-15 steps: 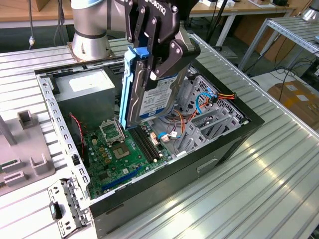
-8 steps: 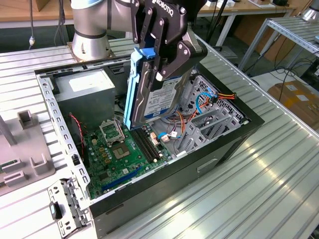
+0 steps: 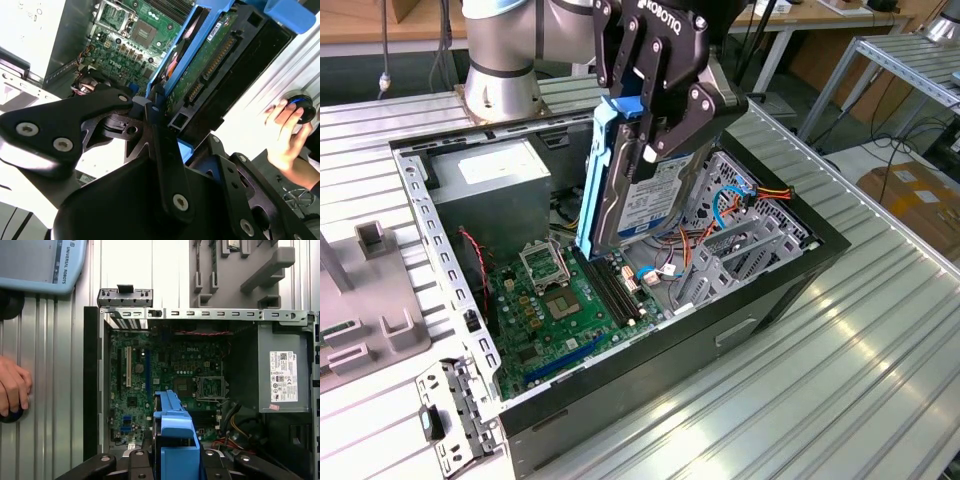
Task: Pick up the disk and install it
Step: 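Pick up the disk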
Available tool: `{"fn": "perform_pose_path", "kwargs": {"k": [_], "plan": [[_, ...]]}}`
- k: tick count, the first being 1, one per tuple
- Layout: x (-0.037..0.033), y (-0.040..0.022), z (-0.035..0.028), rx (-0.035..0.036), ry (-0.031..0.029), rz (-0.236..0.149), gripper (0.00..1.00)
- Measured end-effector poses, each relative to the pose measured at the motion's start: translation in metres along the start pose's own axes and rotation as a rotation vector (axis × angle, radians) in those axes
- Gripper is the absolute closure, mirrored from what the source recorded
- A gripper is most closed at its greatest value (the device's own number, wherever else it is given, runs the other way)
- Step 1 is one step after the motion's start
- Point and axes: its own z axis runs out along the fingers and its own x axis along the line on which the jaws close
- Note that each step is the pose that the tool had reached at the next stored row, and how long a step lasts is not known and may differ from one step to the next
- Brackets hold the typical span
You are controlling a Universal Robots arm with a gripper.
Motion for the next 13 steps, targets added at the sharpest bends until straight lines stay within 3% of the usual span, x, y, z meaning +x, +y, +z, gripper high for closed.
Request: {"fn": "perform_pose_path", "kwargs": {"k": [13], "plan": [[0.0034,-0.0128,-0.0004,-0.0007,0.0001,0.000,0.63]]}}
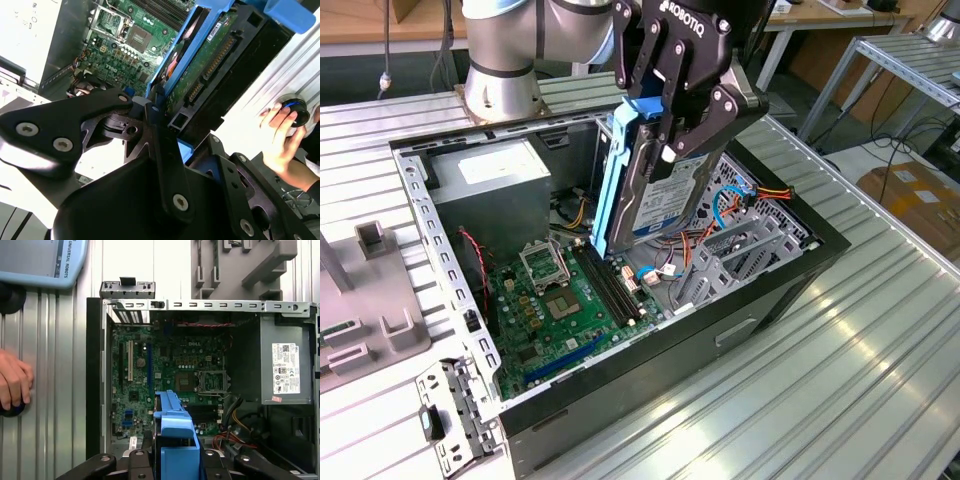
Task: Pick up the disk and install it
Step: 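Pick up the disk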
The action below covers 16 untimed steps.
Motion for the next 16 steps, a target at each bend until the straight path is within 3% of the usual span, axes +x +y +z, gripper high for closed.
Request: {"fn": "perform_pose_path", "kwargs": {"k": [6,16], "plan": [[0.0034,-0.0118,-0.0004,-0.0015,0.0000,0.000,0.63],[0.0063,-0.0209,-0.0008,-0.0021,0.0000,-0.001,0.63]]}}
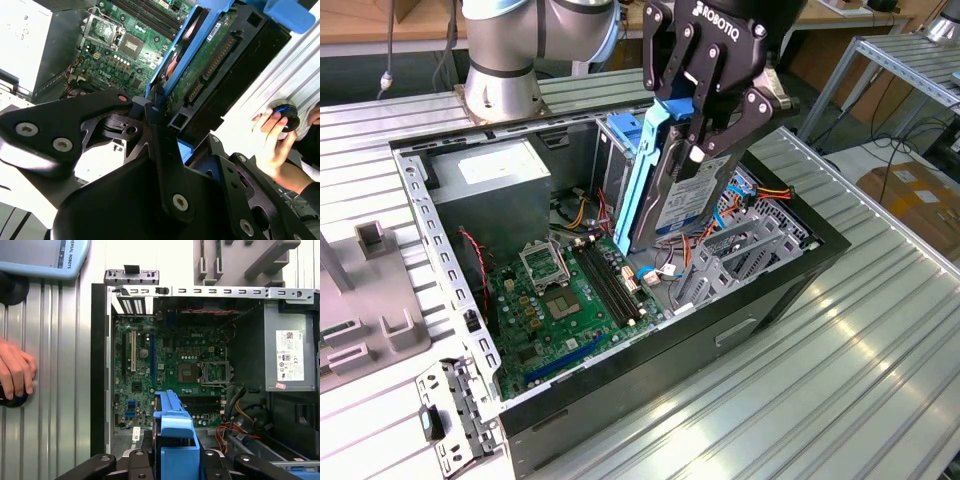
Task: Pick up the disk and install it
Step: 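Pick up the disk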
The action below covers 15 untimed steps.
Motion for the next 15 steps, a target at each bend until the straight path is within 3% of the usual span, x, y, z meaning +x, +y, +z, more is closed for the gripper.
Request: {"fn": "perform_pose_path", "kwargs": {"k": [15], "plan": [[0.0040,-0.0176,-0.0007,-0.0011,0.0000,0.000,0.63]]}}
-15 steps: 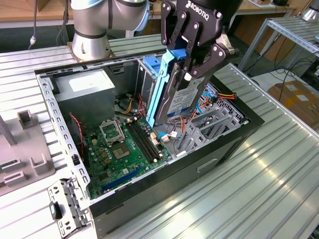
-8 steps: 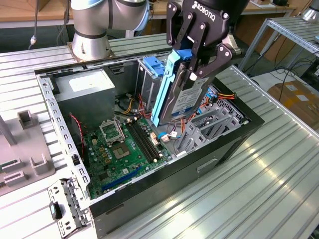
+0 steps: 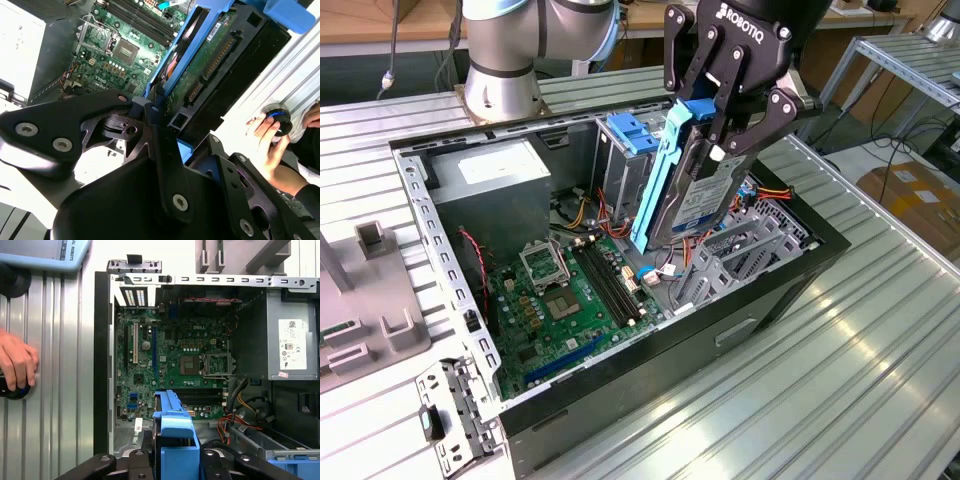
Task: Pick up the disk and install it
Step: 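Pick up the disk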
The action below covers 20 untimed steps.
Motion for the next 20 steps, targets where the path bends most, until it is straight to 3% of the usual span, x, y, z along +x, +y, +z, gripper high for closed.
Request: {"fn": "perform_pose_path", "kwargs": {"k": [20], "plan": [[0.0053,-0.0234,-0.0010,-0.0022,0.0000,0.000,0.63]]}}
